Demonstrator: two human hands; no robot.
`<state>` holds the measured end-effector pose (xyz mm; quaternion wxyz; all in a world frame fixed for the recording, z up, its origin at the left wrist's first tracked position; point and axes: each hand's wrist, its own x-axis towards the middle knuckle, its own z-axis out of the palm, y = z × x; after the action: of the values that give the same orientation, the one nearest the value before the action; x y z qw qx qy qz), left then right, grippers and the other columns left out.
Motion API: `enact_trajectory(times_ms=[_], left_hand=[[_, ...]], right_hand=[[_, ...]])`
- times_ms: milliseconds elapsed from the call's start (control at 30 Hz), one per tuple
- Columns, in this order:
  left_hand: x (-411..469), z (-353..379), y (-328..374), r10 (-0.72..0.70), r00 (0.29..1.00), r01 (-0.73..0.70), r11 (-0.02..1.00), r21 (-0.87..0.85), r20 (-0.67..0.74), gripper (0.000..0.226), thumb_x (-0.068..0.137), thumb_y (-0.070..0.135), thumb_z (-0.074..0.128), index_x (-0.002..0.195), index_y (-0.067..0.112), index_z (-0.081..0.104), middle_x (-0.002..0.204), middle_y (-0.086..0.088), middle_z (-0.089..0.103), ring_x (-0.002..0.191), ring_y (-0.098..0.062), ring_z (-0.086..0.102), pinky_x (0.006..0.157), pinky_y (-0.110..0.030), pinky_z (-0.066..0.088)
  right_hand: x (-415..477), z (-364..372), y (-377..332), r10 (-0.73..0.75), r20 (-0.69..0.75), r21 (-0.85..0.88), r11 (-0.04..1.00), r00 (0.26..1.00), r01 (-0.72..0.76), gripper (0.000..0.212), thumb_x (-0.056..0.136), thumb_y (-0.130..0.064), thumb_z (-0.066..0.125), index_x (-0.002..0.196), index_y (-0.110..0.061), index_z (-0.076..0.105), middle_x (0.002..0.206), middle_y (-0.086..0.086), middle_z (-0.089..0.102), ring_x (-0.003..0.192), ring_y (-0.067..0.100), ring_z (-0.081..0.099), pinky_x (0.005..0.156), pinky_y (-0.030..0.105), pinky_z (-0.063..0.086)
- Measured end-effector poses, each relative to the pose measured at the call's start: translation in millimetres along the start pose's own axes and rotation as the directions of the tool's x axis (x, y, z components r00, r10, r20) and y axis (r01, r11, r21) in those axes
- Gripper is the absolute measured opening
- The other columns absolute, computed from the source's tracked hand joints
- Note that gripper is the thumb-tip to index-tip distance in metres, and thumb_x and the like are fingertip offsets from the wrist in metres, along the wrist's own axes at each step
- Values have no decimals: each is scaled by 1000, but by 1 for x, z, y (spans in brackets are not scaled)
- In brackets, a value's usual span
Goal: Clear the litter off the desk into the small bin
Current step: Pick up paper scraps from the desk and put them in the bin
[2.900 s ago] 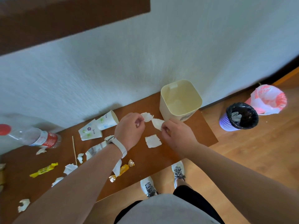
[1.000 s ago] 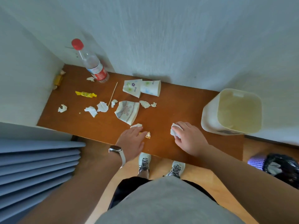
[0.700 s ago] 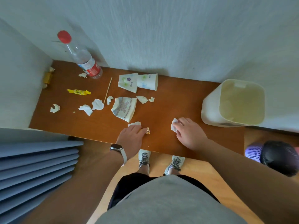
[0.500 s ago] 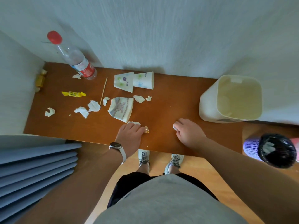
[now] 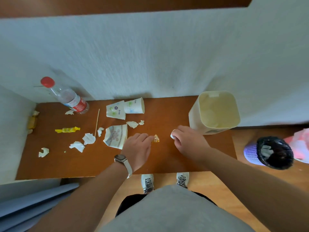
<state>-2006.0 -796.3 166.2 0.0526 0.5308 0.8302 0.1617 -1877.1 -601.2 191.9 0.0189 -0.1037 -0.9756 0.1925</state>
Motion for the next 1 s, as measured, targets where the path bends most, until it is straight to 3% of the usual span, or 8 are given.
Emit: enact_trajectory(times_ms=[167, 333, 467, 567, 667, 833, 1000], left_hand=[[41, -26, 19, 94, 992, -95, 995, -13, -81, 24, 90, 19, 59, 113, 17, 65, 102, 1, 67, 85, -16, 60, 71, -25, 47], [87, -43, 54, 124, 988, -124, 992, 8, -89, 29, 90, 25, 59, 119, 23, 61, 108, 6, 65, 92, -13, 59, 77, -22, 46], [120, -45, 84, 196, 977, -200, 978, -52, -79, 29, 91, 24, 58, 120, 23, 60, 111, 6, 64, 98, -14, 59, 80, -31, 51], [143, -43, 108, 247, 969, -248, 967, -60, -14, 30, 92, 24, 56, 121, 24, 61, 114, 5, 65, 100, -16, 59, 82, -33, 50], [162, -38, 128, 276, 959, -273, 961, -44, 68, 30, 93, 23, 54, 122, 25, 60, 117, 4, 64, 103, -18, 58, 85, -34, 49], [183, -26, 141, 329, 924, -352, 931, 95, 196, 29, 93, 25, 48, 119, 29, 60, 113, 8, 64, 102, -16, 57, 83, -30, 42], [182, -15, 148, 260, 938, -287, 953, 93, 230, 26, 92, 27, 49, 116, 30, 61, 112, 10, 64, 104, -15, 57, 93, -33, 37]], right_hand=[[1, -53, 4, 76, -118, -30, 996, 990, -80, 8, 89, -14, 59, 94, -18, 65, 90, -3, 62, 77, 14, 56, 64, 31, 53], [-6, -92, 29, 234, -224, 24, 972, 946, -235, 11, 93, -17, 56, 97, -13, 66, 96, 0, 62, 84, 17, 55, 66, 28, 44], [-22, -102, 55, 348, -259, 58, 937, 901, -345, 14, 93, -19, 53, 99, -13, 65, 96, 0, 61, 84, 19, 55, 66, 32, 47], [-34, -104, 70, 403, -247, 78, 915, 881, -397, 14, 93, -19, 54, 99, -14, 65, 94, 0, 61, 81, 20, 56, 67, 35, 50], [-45, -104, 83, 430, -253, 102, 903, 867, -418, 12, 91, -17, 56, 97, -14, 66, 90, 0, 61, 81, 19, 56, 65, 29, 46], [-54, -102, 94, 425, -157, 96, 905, 891, -415, 18, 92, -21, 54, 104, -15, 66, 99, 0, 62, 91, 19, 56, 71, 28, 43], [-58, -102, 101, 361, -125, 100, 931, 924, -351, 22, 92, -26, 54, 106, -15, 67, 101, 1, 64, 95, 19, 56, 81, 29, 45]])
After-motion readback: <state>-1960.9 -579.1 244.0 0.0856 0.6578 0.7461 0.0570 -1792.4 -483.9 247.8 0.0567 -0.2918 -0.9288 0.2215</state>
